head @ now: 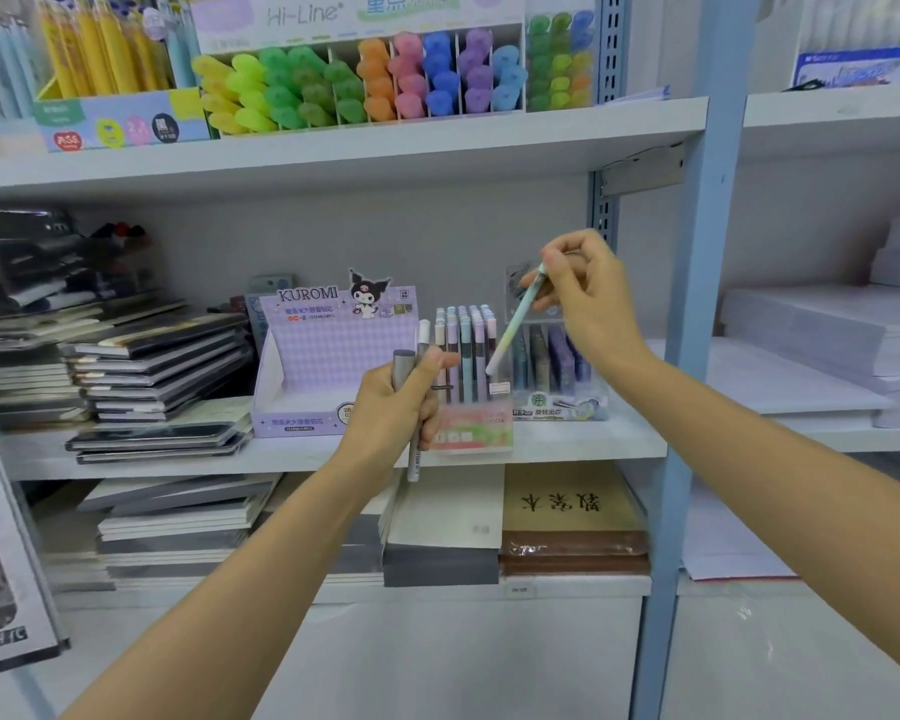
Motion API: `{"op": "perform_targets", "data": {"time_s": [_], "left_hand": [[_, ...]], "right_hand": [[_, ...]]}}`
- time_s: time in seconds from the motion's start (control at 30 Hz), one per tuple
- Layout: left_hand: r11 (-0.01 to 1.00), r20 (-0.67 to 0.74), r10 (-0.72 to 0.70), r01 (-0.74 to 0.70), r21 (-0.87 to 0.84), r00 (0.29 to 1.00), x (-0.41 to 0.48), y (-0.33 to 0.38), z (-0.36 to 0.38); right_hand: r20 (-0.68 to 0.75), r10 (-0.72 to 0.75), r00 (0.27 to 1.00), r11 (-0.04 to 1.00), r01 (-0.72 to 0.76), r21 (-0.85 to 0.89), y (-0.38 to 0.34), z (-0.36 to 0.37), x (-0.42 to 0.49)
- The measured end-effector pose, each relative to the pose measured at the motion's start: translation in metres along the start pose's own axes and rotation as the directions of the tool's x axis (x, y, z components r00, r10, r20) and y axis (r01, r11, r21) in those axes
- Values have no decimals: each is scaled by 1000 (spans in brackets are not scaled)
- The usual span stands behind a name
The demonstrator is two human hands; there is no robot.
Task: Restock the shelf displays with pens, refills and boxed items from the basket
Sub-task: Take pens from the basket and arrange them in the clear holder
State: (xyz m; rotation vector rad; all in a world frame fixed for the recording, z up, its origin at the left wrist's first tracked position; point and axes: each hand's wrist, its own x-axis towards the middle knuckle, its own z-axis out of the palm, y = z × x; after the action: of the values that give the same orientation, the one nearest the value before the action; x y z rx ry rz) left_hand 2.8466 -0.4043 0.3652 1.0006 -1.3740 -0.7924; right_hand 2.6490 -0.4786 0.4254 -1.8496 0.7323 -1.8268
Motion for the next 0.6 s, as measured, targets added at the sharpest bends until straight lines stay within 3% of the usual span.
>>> {"op": "perform_targets", "data": {"time_s": [0.2, 0.4, 0.6], "left_hand": [[999, -2, -52, 52, -2, 999, 3, -7, -4], [998, 2, -61, 61, -1, 998, 3, -10, -10], [998, 35, -55, 55, -3, 998, 0, -8, -9]], "right_hand": [[135, -37, 990, 979, 63, -195, 28, 16, -14], [281, 2, 960, 962, 75, -264, 25, 11, -7], [204, 3, 979, 959, 55, -277, 28, 22, -13]]}}
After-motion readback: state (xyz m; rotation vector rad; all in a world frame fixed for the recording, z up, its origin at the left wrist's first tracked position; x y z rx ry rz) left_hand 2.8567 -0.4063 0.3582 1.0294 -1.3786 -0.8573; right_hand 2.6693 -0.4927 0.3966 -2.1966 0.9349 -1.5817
